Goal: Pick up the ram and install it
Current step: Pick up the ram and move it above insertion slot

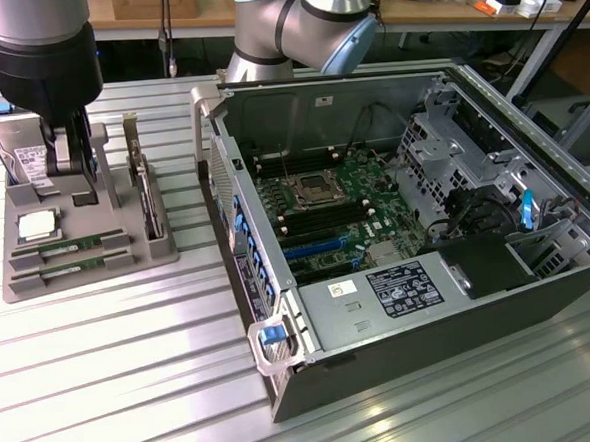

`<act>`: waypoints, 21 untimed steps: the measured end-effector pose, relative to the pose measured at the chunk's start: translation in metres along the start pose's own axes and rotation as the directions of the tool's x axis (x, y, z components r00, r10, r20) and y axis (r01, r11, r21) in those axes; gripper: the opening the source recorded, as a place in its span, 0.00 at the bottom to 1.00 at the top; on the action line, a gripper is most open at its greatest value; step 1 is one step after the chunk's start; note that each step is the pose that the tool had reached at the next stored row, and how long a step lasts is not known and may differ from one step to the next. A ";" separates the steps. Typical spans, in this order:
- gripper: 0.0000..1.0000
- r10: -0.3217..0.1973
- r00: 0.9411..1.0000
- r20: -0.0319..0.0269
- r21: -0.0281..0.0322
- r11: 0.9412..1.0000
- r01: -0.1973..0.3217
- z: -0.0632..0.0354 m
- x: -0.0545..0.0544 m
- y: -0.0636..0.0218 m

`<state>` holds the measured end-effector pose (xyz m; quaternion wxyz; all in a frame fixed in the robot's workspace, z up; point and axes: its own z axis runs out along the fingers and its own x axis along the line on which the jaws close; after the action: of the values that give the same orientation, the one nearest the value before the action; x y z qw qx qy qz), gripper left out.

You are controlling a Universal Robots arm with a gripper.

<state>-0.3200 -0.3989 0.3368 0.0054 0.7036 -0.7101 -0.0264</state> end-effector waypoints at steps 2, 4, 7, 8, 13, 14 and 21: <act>0.36 -0.001 1.000 0.000 0.000 1.000 0.001 0.0019 0.000 -0.0001; 0.36 -0.002 1.000 0.000 0.000 1.000 0.002 0.0040 0.000 -0.0001; 0.36 -0.003 1.000 0.000 0.000 1.000 0.003 0.0058 0.000 -0.0001; 0.36 -0.003 1.000 0.000 0.000 1.000 0.003 0.0064 0.000 -0.0001; 0.36 -0.005 1.000 0.001 0.000 1.000 0.005 0.0103 0.000 -0.0003; 0.36 -0.005 1.000 0.001 0.000 1.000 0.005 0.0109 0.000 -0.0003; 0.36 -0.007 1.000 0.001 0.000 1.000 0.007 0.0144 0.000 -0.0004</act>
<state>-0.3202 -0.3989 0.3223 0.0048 0.7061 -0.7075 -0.0270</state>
